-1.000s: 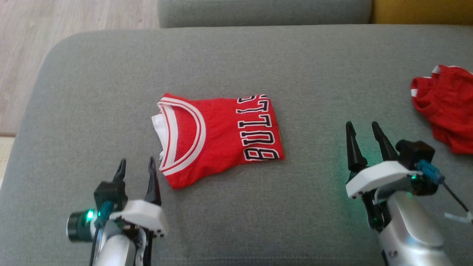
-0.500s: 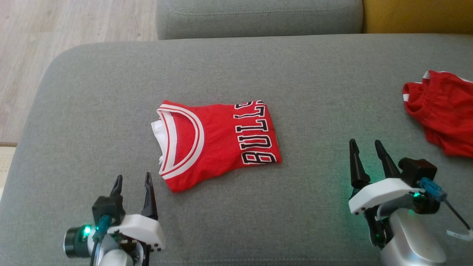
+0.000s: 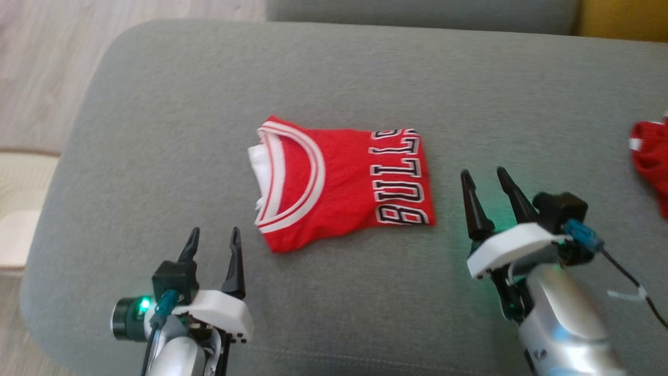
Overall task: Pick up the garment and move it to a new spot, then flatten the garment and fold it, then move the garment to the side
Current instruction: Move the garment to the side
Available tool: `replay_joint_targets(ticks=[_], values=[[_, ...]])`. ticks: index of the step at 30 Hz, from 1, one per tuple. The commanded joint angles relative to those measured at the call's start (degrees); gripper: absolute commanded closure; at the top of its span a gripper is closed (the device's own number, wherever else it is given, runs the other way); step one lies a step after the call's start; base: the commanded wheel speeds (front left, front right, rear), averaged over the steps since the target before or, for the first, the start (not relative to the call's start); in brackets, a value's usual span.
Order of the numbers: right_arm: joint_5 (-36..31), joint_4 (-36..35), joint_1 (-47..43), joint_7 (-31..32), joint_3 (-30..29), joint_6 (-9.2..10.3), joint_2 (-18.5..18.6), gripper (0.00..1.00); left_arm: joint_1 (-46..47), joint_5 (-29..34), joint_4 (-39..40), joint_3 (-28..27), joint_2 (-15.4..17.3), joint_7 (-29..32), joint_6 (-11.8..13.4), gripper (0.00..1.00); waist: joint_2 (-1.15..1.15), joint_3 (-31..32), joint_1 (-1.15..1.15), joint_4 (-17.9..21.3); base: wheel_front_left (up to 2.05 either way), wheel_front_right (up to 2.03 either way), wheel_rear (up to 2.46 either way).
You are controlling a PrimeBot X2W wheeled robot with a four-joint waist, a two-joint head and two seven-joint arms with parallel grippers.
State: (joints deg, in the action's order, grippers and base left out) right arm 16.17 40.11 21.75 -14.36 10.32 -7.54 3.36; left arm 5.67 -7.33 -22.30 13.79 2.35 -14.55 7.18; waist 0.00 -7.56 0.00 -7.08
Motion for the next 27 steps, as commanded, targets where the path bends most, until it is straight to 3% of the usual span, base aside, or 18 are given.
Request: replay_joint_targets(ticks=[1, 5, 12, 13, 16, 21, 27], values=[[1.08, 0.00, 3.33, -0.63, 2.61, 0.05, -0.48, 0.00, 2.53, -0.25, 2.02, -1.02, 0.53, -0.45, -0.18, 0.00, 0.00, -1.61, 0.00, -2.78, 0.00, 0.00, 0.00], [2.30, 2.44, 5.25, -0.63, 4.42, 0.05, -0.48, 0.00, 2.77, -0.59, 2.05, -0.25, 0.53, -0.45, -0.26, 0.00, 0.00, -2.49, 0.00, -4.47, 0.00, 0.00, 0.00], [4.70, 12.82, 10.33, -0.30, 6.81, 0.05, -0.48, 0.00, 3.88, -1.66, 2.09, 1.36, 0.53, -0.45, -0.24, 0.00, 0.00, -4.28, 0.00, -7.99, 0.00, 0.00, 0.00], [5.47, 14.04, 10.87, -0.17, 7.27, 0.05, -0.48, 0.04, 3.97, -1.74, 2.08, 1.39, 0.53, -0.45, -0.19, 0.00, 0.00, -4.43, 0.00, -8.26, 0.00, 0.00, 0.00], [7.61, 16.98, 12.21, 0.10, 9.12, 0.05, -0.48, 1.00, 4.05, -1.94, 2.04, 1.27, 0.53, -0.45, 0.04, 0.00, 0.00, -4.68, 0.00, -8.51, 0.00, 0.00, 0.00], [11.12, 18.52, 13.63, -0.13, 12.55, 0.05, -0.48, 1.00, 3.70, -1.61, 1.95, 0.08, 0.53, -0.45, 0.19, 0.00, 0.00, -4.17, 0.00, -6.30, 0.00, 0.00, 0.00], [12.99, 17.97, 14.53, -0.57, 13.89, 0.05, -0.48, 1.00, 3.81, -0.86, 1.82, -1.01, 0.53, -0.45, -0.42, 0.00, 0.00, -3.28, 0.00, 1.85, 0.00, 0.00, 0.00]])
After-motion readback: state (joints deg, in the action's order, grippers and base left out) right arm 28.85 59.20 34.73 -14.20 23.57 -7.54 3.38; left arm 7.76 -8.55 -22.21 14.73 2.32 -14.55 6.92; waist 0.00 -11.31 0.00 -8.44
